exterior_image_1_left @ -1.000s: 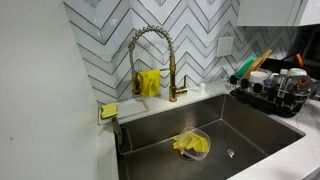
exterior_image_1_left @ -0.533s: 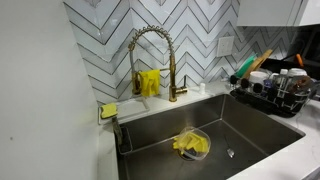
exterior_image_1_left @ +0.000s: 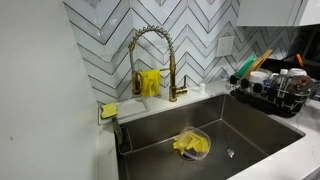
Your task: Put the lid on the lunch box, then put the lunch box on the rack
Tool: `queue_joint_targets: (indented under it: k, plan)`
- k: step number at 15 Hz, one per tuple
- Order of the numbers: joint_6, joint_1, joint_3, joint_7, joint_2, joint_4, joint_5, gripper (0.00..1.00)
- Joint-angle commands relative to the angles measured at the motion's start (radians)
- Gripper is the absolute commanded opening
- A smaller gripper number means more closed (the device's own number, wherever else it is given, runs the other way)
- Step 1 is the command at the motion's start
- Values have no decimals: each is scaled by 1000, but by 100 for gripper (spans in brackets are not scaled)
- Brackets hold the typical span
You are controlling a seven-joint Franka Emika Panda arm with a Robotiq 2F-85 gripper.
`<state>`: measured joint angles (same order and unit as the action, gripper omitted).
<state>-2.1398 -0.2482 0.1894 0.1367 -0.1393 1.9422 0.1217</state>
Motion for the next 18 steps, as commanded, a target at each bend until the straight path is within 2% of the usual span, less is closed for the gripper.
queue_joint_targets:
  k: [1,8,17,18]
  plan:
    - [-29,13,7,-7,36,53,-1,2]
    - [-76,13,6,-7,29,61,18,2]
    - [-74,23,6,1,26,70,4,2]
    - [-75,23,6,2,25,70,2,10]
